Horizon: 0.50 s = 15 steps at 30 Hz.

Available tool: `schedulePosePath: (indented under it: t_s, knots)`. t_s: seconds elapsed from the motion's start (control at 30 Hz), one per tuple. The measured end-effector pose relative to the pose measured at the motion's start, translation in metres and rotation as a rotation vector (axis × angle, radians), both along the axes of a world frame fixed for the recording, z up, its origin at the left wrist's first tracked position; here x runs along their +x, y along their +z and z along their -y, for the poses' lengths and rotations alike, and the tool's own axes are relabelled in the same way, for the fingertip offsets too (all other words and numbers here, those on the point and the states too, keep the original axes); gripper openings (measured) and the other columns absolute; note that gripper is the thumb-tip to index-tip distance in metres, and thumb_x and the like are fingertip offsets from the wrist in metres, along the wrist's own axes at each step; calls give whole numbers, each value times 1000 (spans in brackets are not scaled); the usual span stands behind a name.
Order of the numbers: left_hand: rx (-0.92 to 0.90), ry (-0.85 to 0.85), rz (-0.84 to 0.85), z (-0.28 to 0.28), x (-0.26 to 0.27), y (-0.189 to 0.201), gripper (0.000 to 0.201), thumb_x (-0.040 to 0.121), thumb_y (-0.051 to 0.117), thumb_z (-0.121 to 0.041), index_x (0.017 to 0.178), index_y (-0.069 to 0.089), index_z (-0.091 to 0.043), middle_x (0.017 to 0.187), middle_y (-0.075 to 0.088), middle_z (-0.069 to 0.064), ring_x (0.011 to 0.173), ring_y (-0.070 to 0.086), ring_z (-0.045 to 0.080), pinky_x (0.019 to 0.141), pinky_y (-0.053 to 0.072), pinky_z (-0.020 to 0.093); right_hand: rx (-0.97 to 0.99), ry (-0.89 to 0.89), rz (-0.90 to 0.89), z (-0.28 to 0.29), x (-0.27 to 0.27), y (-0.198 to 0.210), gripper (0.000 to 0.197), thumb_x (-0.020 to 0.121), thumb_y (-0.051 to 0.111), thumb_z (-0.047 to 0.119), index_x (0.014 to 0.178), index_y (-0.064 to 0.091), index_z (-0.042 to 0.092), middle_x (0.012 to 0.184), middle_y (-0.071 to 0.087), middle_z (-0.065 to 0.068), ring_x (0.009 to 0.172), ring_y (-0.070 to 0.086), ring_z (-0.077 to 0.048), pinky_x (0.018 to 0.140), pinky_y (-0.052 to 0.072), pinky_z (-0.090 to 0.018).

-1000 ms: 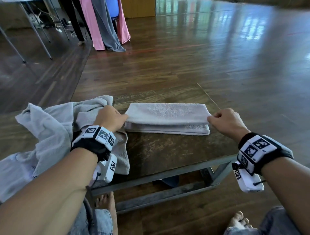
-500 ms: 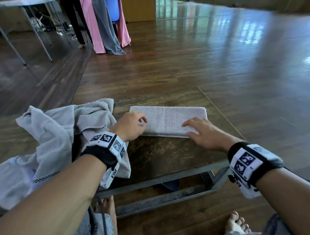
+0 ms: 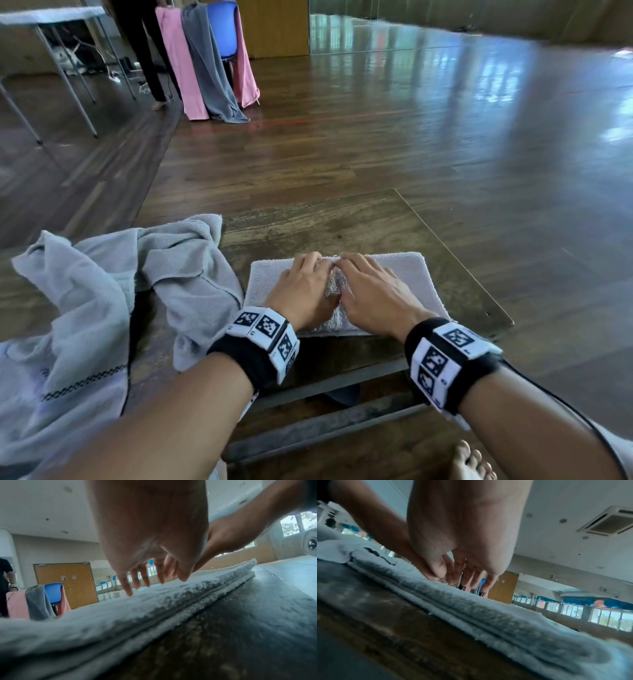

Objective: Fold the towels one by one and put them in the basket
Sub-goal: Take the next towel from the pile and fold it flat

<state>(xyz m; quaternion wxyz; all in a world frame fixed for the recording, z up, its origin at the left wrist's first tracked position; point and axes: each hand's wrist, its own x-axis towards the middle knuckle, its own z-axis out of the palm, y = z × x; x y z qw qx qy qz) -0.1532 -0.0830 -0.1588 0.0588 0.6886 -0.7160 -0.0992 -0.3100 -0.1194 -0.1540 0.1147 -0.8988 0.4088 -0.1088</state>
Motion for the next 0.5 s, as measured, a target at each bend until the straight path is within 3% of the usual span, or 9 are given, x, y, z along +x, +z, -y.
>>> schedulePosePath:
  t_s: [0.03,0.1,0.17,0.27,0.37,0.5]
  knots:
    - [75,21,8,1,-1,-6,62,100,43,-43,153,22,-18,161,16,6,150,10,26,120,20,49,50,4,-39,2,2,-6,55,97,43,24,151,34,17,163,27,-1,152,19,-19,121,23,-40]
    - [204,48,-2,2,-1,-18,67,103,27,-48,158,-2,-23,166,-11,0,153,-14,20,123,-4,50,172,14,-124,5,1,-17,65,102,35,30,161,11,19,171,2,2,156,-5,-15,126,3,-41]
    - [251,54,-14,4,3,-26,67,102,18,-54,157,-11,-28,165,-21,-5,150,-23,15,119,-14,49,241,15,-175,9,-2,-24,66,105,27,37,162,-3,29,170,-11,9,155,-16,-11,124,-8,-42]
    - [259,19,7,5,15,-28,71,99,15,-65,156,-14,-34,163,-24,-9,149,-24,11,119,-15,45,231,15,-196,14,-7,-31,64,104,22,46,160,-8,39,169,-15,13,153,-20,-9,123,-11,-42]
    - [283,-8,-8,3,27,-26,76,90,14,-77,153,-16,-46,163,-25,-12,149,-24,10,120,-14,43,227,1,-228,18,-15,-33,66,99,16,66,157,-10,48,167,-20,15,151,-25,-8,122,-14,-41]
    - [326,32,-40,-3,36,-20,89,78,19,-90,150,-18,-52,161,-29,-13,148,-27,10,119,-16,43,251,-44,-265,20,-25,-33,81,88,11,83,157,-12,48,165,-25,17,150,-29,-8,122,-15,-44]
